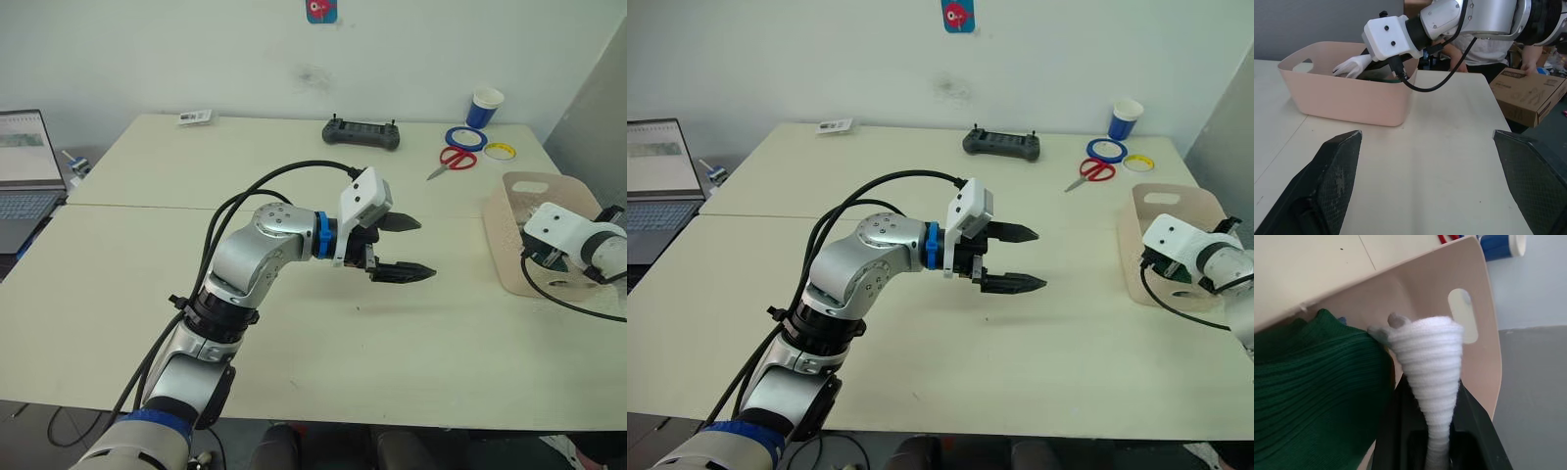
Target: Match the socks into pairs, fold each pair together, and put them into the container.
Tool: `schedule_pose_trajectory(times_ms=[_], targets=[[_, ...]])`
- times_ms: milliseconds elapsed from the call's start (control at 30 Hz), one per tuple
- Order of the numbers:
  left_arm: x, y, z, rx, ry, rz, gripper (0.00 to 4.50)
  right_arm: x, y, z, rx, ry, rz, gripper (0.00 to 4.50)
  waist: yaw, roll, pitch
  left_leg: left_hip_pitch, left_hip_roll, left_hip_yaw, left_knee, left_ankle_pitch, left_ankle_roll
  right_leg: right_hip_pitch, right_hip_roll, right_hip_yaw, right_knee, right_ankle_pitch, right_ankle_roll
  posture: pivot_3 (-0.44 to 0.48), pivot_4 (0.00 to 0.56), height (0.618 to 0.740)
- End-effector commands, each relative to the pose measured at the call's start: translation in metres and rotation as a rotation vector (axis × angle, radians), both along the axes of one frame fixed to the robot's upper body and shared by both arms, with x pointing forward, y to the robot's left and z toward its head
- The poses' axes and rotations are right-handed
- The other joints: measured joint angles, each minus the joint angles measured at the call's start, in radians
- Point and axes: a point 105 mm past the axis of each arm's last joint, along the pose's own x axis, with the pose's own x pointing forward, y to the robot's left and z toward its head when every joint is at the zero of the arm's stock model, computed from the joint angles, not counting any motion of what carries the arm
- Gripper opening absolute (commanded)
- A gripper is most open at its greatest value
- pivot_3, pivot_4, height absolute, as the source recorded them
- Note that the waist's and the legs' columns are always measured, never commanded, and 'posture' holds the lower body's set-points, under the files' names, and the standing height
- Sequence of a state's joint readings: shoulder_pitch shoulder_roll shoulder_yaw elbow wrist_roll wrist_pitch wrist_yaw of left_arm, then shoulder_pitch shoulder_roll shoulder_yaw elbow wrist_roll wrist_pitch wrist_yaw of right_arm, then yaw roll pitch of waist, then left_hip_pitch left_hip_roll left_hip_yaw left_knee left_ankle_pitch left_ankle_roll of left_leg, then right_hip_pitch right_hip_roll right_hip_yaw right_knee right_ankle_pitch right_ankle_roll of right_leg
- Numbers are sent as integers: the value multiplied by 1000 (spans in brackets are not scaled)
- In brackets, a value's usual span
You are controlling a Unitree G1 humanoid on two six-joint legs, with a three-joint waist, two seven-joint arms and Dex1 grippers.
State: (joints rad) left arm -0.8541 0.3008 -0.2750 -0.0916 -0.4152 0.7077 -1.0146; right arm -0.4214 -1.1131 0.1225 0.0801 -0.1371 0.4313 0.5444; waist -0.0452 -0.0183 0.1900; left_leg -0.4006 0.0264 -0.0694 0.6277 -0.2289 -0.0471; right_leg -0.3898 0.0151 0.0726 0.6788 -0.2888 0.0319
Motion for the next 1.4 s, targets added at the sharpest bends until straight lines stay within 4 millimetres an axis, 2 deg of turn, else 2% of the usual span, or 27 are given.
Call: schedule_pose_trajectory(times_ms=[33, 333, 433, 567, 633, 833, 933, 1033, 1233, 1333, 1400], targets=[[-7, -4, 7, -20, -42, -28, 4500, -4, 5, 29, 88, -16, 3, 1276, 4, 0, 0, 0, 0, 0, 0, 0, 0, 0, 0, 0, 0, 0, 0, 0, 150, 740], [-3, -3, 5, -19, -55, -19, 4500, -38, 18, 51, 224, 99, 48, 4473, 8, 0, 0, 0, 0, 0, 1, 0, 0, 0, 0, 0, 1, 0, 0, 0, 150, 740], [-2, -3, 5, -16, -63, -19, 4500, -47, 22, 69, 304, 84, 57, 4473, 7, 0, 0, 0, 0, 0, 1, 0, 0, 0, 0, 0, 1, 0, 0, 0, 150, 740], [-2, -2, 5, -16, -67, -22, 4500, -48, 13, 86, 317, -3, 12, 4473, 8, 1, 0, 1, 0, 0, 1, 0, 0, 1, 0, 0, 1, 0, 0, 0, 150, 740], [-2, -3, 5, -18, -67, -23, 4500, -43, 9, 81, 314, -19, -14, 4473, 7, 1, 0, 1, 0, 0, 2, 0, 0, 1, 0, 0, 1, 0, 0, 0, 150, 740], [-5, -6, 4, -20, -67, -36, 4500, -17, -9, 47, 266, -24, -86, 4473, 6, 0, 0, 1, 0, 0, 2, 0, 0, 1, 0, 0, 1, 0, 0, 0, 150, 740], [-7, -5, 4, -15, -72, -43, 4500, -14, -11, 34, 269, 15, -92, 4473, 7, 1, 0, 1, 0, 1, 2, 0, 0, 0, 0, 0, 2, 0, 0, 0, 150, 740], [-6, 0, 1, -13, -69, -22, 4500, -16, -6, 32, 290, 35, -73, 4473, 5, 1, -1, 1, 0, 1, 1, 0, 0, 0, 0, 0, 1, 0, 0, 0, 150, 740], [3, 20, 4, -17, -72, 72, 4500, -20, -9, 63, 217, -83, -60, 4473, 5, 1, -1, 1, 0, 0, 2, 0, 0, 0, 0, 0, 2, 0, 0, 0, 150, 740], [21, 52, 1, 19, -101, 224, 4500, -28, 5, 98, 222, -241, 33, 4473, 3, 2, -1, 1, 0, 0, 2, 0, 0, 1, 0, 0, 2, 0, 0, 0, 150, 740], [29, 73, -5, 37, -81, 307, 4500, -36, 23, 109, 285, -312, 127, 4473, -6, 2, -1, 1, 1, 0, 1, 0, 0, 0, 0, 0, 2, 0, 0, 0, 150, 740]])
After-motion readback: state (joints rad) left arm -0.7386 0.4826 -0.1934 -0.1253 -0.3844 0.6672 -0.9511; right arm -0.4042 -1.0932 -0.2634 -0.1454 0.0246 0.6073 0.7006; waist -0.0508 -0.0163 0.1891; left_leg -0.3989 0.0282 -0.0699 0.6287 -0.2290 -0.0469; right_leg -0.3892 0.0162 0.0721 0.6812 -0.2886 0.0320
